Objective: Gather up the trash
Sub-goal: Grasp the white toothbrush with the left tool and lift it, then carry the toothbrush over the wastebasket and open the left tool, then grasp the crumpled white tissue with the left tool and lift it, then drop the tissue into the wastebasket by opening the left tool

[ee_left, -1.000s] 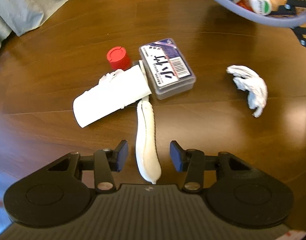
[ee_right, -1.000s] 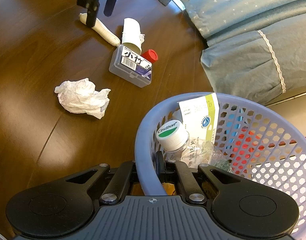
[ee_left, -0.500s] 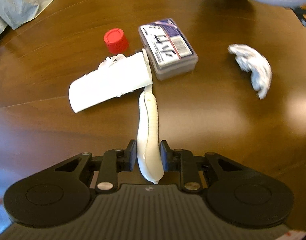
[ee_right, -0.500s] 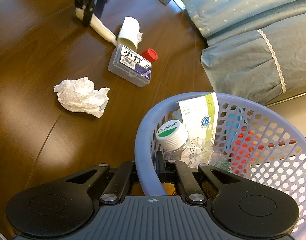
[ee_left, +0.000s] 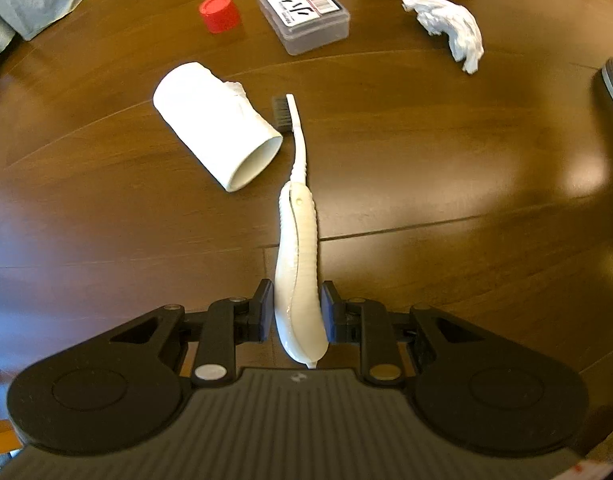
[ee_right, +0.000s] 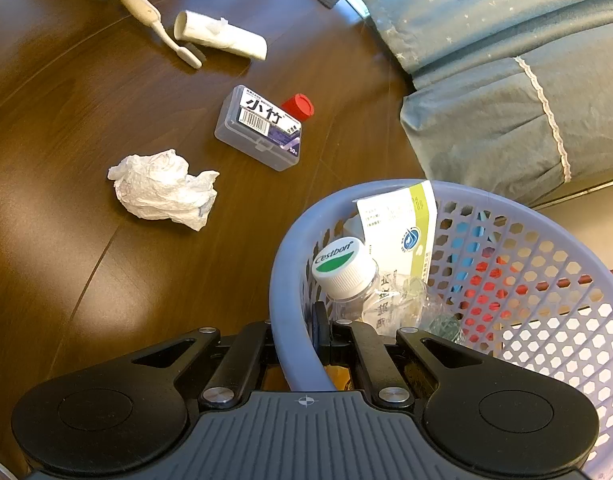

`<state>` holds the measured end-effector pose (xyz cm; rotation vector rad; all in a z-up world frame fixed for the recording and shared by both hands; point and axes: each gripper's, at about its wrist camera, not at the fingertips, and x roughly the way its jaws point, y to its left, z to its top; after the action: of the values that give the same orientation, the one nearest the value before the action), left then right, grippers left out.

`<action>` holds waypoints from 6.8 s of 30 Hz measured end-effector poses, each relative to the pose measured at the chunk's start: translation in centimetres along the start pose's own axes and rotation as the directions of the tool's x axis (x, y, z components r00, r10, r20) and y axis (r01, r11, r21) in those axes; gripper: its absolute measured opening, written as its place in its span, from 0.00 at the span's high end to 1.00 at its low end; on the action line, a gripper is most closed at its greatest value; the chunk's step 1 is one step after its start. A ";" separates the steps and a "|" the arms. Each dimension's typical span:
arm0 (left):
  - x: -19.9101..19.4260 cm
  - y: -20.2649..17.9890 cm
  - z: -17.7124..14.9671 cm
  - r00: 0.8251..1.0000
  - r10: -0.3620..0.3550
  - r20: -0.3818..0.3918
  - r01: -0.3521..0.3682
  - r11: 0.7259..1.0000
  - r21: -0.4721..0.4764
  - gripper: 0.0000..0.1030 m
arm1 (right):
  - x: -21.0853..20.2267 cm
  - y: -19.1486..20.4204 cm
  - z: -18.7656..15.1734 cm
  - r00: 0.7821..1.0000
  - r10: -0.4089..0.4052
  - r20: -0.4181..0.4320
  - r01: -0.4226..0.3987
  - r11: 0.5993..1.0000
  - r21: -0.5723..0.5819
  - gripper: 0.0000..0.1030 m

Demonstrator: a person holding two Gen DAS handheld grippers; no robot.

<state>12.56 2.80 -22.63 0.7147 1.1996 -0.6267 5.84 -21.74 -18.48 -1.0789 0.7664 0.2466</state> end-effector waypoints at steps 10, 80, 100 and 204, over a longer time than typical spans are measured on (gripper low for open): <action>0.4 -0.5 0.5 1.000 0.000 0.028 0.000 1.000 -0.016 0.79 | -0.1 0.0 -0.1 1.000 0.000 -0.001 0.000 1.000 -0.002 1.00; -12.6 -13.0 22.3 0.824 0.042 0.564 -0.483 0.572 0.663 0.81 | 0.2 0.0 -0.1 1.000 -0.005 0.012 0.005 1.000 0.005 1.00; -10.9 -7.4 20.6 0.847 0.129 0.516 -0.412 0.773 0.483 0.71 | -0.1 -0.2 -0.4 1.000 -0.012 0.015 0.012 1.000 0.022 1.00; -8.5 -8.4 21.3 0.869 0.116 0.482 -0.411 0.712 0.570 0.46 | -0.2 0.1 -0.7 1.000 -0.010 0.006 0.010 1.000 -0.002 1.00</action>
<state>16.81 -18.53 -11.51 1.2598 0.4258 -0.9131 5.34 -22.29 -18.63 -1.0832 0.7557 0.2419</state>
